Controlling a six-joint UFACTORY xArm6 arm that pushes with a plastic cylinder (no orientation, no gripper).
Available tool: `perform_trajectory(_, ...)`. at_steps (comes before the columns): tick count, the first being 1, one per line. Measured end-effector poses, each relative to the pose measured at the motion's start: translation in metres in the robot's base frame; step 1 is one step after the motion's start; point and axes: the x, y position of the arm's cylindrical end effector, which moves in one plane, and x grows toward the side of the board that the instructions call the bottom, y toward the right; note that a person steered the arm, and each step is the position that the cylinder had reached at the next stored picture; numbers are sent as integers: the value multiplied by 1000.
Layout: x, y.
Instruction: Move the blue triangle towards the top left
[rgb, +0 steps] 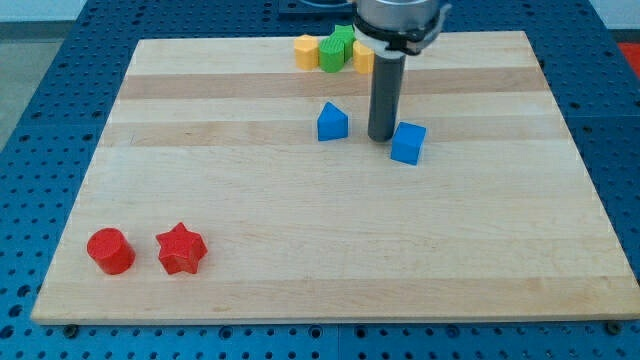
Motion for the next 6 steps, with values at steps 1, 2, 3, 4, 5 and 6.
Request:
perform_trajectory(1,-16,-30)
perform_trajectory(2,-6,-55)
perform_trajectory(3,29,-56)
perform_trajectory(4,37,-70)
perform_trajectory(5,25,-106)
perform_trajectory(6,7,-139)
